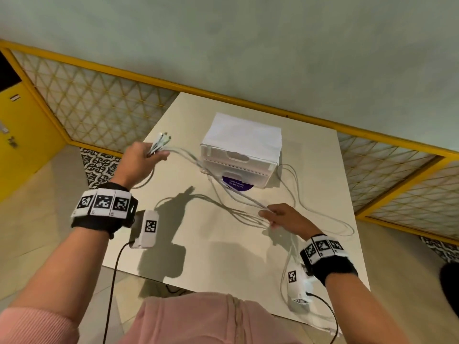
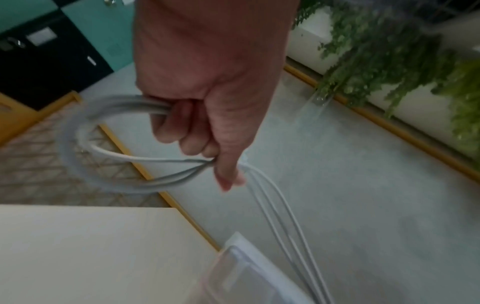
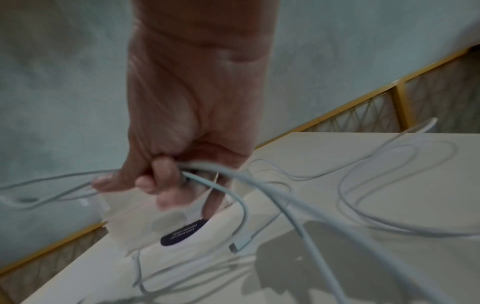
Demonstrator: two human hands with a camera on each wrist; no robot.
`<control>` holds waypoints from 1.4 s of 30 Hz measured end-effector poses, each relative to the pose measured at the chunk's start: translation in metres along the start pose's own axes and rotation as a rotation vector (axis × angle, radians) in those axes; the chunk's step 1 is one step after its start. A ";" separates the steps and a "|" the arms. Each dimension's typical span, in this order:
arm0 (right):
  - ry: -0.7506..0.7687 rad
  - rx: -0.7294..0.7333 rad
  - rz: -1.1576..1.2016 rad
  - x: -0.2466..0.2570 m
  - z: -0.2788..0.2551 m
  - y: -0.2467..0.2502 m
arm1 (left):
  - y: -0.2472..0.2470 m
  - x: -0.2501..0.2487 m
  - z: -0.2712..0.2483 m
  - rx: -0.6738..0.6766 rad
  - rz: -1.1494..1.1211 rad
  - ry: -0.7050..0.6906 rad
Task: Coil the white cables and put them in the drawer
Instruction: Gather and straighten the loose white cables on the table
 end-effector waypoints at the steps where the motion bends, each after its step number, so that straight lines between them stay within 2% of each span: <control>1: 0.008 -0.039 0.041 0.001 -0.003 0.005 | -0.002 0.008 -0.003 0.046 0.064 0.069; 3: 0.017 -0.110 0.025 0.013 -0.009 0.015 | -0.012 0.023 -0.011 0.150 0.148 0.196; 5: 0.024 -0.151 -0.065 0.028 -0.014 0.023 | -0.023 0.022 -0.018 0.138 0.139 0.204; 8: 0.074 -0.119 -0.226 0.056 -0.020 0.024 | -0.040 -0.010 -0.028 0.008 0.017 0.016; 10: 0.134 -0.074 -0.302 0.075 -0.021 0.019 | -0.058 -0.038 -0.038 0.030 -0.137 -0.090; 13: 0.216 -0.044 -0.280 0.103 -0.021 0.010 | -0.089 -0.086 -0.059 0.207 -0.355 -0.206; 15: 0.278 -0.076 -0.259 0.119 -0.022 0.011 | -0.109 -0.107 -0.074 0.395 -0.481 -0.161; 17: 0.305 -0.123 -0.253 0.124 -0.023 0.019 | -0.123 -0.112 -0.080 0.545 -0.506 -0.115; 18: 0.299 -0.146 -0.250 0.121 -0.025 0.024 | -0.126 -0.112 -0.081 0.582 -0.485 -0.116; 20: 0.231 -0.177 -0.192 0.102 -0.030 0.031 | -0.123 -0.107 -0.072 0.540 -0.396 -0.171; 23: 0.084 -0.223 -0.036 0.062 -0.038 0.036 | -0.104 -0.095 -0.050 0.361 -0.284 -0.207; 26: -0.034 -0.291 -0.061 0.024 -0.045 0.042 | -0.081 -0.092 -0.037 0.204 -0.218 -0.237; 29: -0.144 -0.412 -0.056 -0.009 -0.052 0.054 | -0.067 -0.090 -0.030 0.081 0.047 -0.303; 32: -0.172 -0.458 -0.142 -0.023 -0.058 0.061 | -0.080 -0.084 -0.033 0.140 0.388 -0.393; 34: -0.175 -0.454 -0.196 -0.029 -0.063 0.058 | -0.094 -0.076 -0.039 0.210 0.500 -0.425; 40: -0.310 -0.149 -0.252 -0.081 -0.083 -0.005 | -0.134 -0.030 -0.066 0.472 0.671 -0.389; 42: -0.324 -0.108 -0.247 -0.098 -0.087 -0.027 | -0.147 -0.017 -0.073 0.553 0.686 -0.391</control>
Point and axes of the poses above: each hand's wrist, its own z-axis towards the middle knuckle, its own y-axis out of the back of the hand, x = y × z, the point moved 5 cm from there along z, towards the middle knuckle, and after that the axes turned 4 degrees about -x, right-handed, at the moved point
